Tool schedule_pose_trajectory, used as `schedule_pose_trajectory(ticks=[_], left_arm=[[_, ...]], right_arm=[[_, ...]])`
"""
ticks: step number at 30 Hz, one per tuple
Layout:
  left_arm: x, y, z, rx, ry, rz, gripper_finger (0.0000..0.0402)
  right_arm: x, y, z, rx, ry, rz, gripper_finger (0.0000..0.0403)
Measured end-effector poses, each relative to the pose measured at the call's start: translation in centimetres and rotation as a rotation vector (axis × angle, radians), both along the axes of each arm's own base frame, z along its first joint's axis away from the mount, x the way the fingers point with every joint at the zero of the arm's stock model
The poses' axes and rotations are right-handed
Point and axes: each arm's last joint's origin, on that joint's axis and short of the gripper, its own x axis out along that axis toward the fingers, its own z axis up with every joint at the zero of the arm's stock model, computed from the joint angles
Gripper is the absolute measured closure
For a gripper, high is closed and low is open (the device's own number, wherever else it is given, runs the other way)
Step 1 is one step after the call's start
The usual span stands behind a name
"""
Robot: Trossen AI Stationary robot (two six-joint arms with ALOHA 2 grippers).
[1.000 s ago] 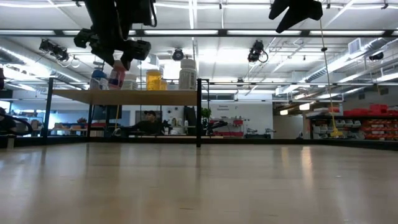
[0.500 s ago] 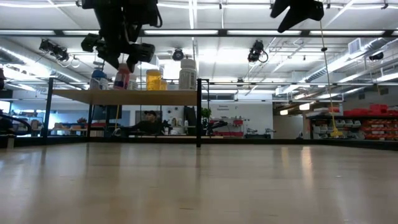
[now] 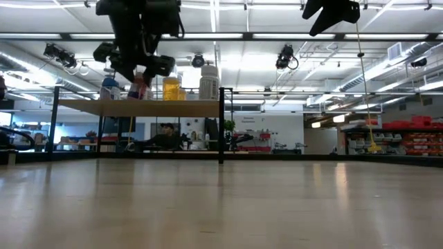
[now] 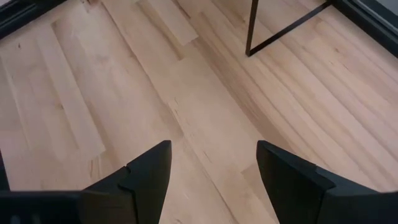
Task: Pick and place medicine bottles onto shelf by color
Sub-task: Put the pink pill bottle on the shelf
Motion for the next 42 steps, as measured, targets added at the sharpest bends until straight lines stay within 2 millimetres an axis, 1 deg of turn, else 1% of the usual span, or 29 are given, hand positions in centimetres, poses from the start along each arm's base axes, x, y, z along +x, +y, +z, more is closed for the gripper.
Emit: schedule_pose_trajectory(ticks=[2, 4, 12, 19, 30, 34, 38, 42], left_arm=[[0.3, 0.0, -0.5, -0.036, 0.011, -0.008, 0.0193], [0.4, 0.0, -0.7, -0.046, 0.013, -0.011, 0.0193], [0.4, -0.1, -0.7, -0.054, 0.035, -0.026, 0.0199], [0.3, 0.0, -0.7, -0.065, 0.066, -0.04, 0.019], [0.2, -0.1, -0.7, -0.065, 0.069, -0.04, 0.0187], [0.0, -0.1, -0.4, -0.059, 0.072, -0.039, 0.0187], [-0.2, -0.1, 0.9, -0.019, 0.086, -0.037, 0.0187], [-0.3, -0.1, 1.2, -0.015, 0.097, -0.048, 0.0183]], right_arm=[[0.0, 0.0, 0.0, 0.0, 0.0, 0.0, 0.016], [0.0, 0.0, 0.0, 0.0, 0.0, 0.0, 0.016], [0.0, 0.0, 0.0, -0.001, 0.0, 0.0, 0.016], [0.0, 0.0, 0.0, -0.003, 0.001, 0.002, 0.016], [0.0, 0.0, 0.0, -0.004, 0.001, 0.002, 0.016], [0.0, 0.0, 0.0, -0.005, 0.001, 0.003, 0.016], [0.0, 0.0, 0.0, -0.006, 0.002, 0.004, 0.016], [0.0, 0.0, 0.0, -0.007, 0.002, 0.005, 0.016]])
